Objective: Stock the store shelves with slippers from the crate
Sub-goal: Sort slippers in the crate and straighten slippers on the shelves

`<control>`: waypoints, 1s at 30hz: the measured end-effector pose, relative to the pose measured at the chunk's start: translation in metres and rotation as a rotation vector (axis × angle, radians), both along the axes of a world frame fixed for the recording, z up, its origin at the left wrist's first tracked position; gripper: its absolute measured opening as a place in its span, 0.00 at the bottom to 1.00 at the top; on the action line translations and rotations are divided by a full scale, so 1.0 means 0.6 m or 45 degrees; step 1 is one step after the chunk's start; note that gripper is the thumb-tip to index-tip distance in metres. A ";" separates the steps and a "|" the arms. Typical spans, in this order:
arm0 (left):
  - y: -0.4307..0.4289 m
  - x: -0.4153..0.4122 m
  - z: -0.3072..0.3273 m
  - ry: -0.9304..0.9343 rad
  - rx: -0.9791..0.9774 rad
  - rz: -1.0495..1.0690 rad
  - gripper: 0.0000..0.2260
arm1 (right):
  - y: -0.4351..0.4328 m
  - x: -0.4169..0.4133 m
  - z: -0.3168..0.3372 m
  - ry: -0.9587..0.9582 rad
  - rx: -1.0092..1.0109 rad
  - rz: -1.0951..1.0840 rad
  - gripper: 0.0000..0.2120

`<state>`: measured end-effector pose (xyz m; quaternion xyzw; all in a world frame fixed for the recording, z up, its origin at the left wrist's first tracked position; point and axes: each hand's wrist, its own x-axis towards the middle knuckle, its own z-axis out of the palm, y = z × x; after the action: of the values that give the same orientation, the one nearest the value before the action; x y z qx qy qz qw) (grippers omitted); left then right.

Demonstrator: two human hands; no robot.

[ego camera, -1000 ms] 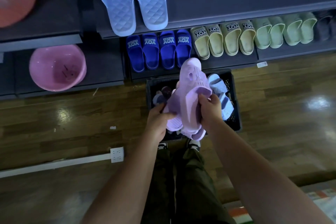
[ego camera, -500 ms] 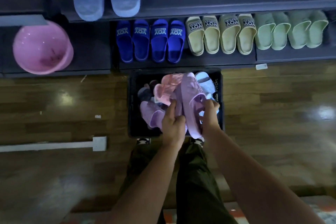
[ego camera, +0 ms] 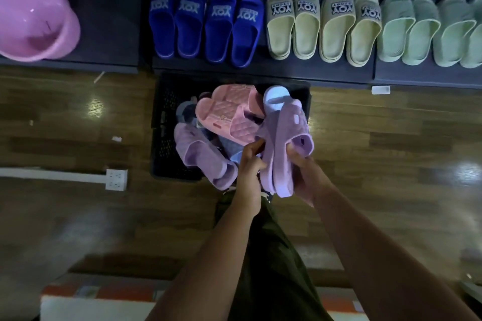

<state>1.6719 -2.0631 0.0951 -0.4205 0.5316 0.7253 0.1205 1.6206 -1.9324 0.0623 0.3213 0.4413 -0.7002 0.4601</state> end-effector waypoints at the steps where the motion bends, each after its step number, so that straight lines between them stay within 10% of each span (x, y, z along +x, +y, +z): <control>1: 0.002 -0.002 -0.005 -0.015 -0.004 -0.032 0.19 | 0.008 0.000 -0.008 0.007 -0.044 -0.008 0.35; 9: -0.032 -0.092 -0.077 0.126 -0.148 -0.523 0.12 | 0.025 -0.033 -0.043 0.136 0.100 -0.273 0.45; 13: -0.098 -0.173 -0.178 0.166 -0.967 -1.129 0.09 | 0.048 -0.065 -0.080 0.377 0.191 -0.243 0.33; 17: -0.141 -0.236 -0.266 0.061 -1.224 -1.676 0.15 | 0.056 -0.088 -0.123 0.460 0.205 -0.168 0.30; 30: -0.133 -0.247 -0.281 -0.207 -1.569 -1.898 0.16 | 0.039 -0.086 -0.166 0.438 0.394 -0.162 0.18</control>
<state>1.5237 -2.1430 -0.0736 -0.0141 0.9385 0.0260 0.3441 1.5691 -1.9089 -0.0374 0.2912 0.5942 -0.6962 0.2782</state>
